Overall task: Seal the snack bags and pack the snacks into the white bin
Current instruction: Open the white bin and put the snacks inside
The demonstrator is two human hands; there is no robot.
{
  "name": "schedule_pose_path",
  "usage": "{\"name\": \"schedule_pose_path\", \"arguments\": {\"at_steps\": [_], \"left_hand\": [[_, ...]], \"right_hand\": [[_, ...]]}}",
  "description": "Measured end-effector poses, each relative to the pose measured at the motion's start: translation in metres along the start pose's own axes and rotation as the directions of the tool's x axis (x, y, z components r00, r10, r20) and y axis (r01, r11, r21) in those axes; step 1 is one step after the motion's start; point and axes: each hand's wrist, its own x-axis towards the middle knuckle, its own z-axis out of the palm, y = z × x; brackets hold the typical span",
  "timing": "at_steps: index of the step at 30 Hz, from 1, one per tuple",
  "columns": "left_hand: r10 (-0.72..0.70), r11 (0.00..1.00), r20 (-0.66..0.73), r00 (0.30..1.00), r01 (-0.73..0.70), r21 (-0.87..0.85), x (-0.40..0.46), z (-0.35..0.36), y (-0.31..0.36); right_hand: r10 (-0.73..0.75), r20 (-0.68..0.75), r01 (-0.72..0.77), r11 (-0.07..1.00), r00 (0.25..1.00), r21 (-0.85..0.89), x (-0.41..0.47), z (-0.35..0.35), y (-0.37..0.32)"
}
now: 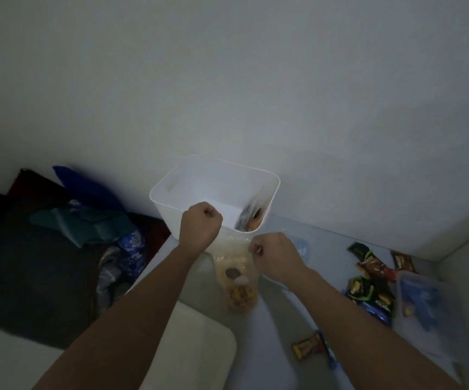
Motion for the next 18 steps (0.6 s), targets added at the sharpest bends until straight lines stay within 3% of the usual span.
{"name": "schedule_pose_path", "arguments": {"at_steps": [5,10,13,16,18], "left_hand": [[0.025,0.994,0.299,0.954,-0.056,0.094,-0.027,0.002,-0.036],[0.081,0.971,0.344,0.936,-0.152,0.186,-0.02,0.016,-0.049],[0.09,0.957,0.433,0.897,-0.198,0.212,-0.01,0.014,-0.051],[0.137,0.947,0.524,0.841,-0.267,0.18,0.001,-0.001,-0.041],[0.125,0.95,0.577,0.807,-0.265,0.165,0.009,-0.017,-0.026]], "right_hand": [[-0.044,0.177,0.079,0.978,0.983,-0.192,-0.008,0.03,-0.004],[-0.033,0.128,0.086,0.894,0.991,-0.44,-0.018,0.045,-0.003],[0.053,0.178,0.036,0.887,0.983,-0.46,-0.022,0.037,-0.005],[0.088,0.216,-0.001,0.928,0.972,-0.374,-0.019,0.008,-0.01],[0.094,0.172,-0.03,0.939,0.981,-0.343,-0.016,-0.025,-0.019]]}}
